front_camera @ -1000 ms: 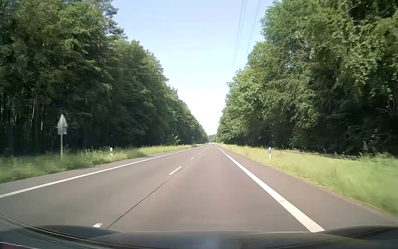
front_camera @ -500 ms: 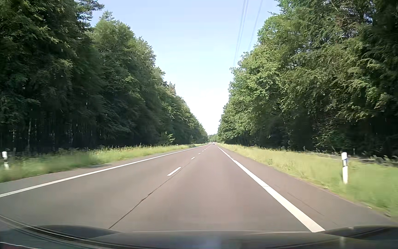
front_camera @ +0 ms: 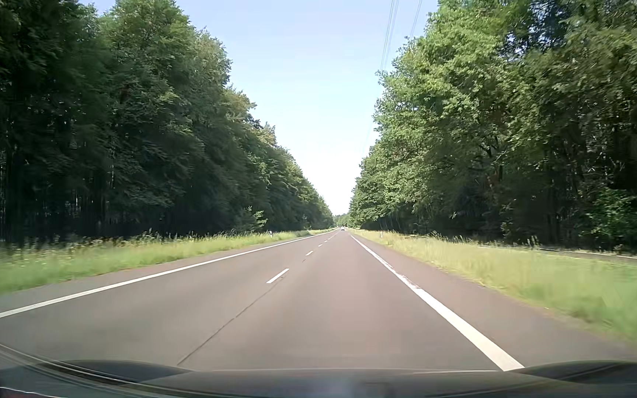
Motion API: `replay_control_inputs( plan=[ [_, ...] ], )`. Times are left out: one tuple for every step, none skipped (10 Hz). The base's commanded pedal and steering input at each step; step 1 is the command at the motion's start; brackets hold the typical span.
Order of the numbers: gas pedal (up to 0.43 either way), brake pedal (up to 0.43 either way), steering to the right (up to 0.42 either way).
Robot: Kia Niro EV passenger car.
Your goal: Follow the waypoints while adhering to traffic rules and regulations
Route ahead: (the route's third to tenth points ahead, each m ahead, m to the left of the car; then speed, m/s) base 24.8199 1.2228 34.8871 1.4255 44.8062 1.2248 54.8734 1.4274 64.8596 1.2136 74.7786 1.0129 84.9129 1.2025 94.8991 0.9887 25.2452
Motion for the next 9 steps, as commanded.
replay_control_inputs(
  plan=[
    [0.22,0.03,0.0],
    [0.22,0.03,0.0],
    [0.22,0.03,0.0],
    [0.22,0.03,0.0],
    [0.22,0.03,0.0],
    [0.22,0.03,0.0],
    [0.22,0.03,0.0],
    [0.22,0.03,0.0],
    [0.22,0.024,0.0]
  ],
)
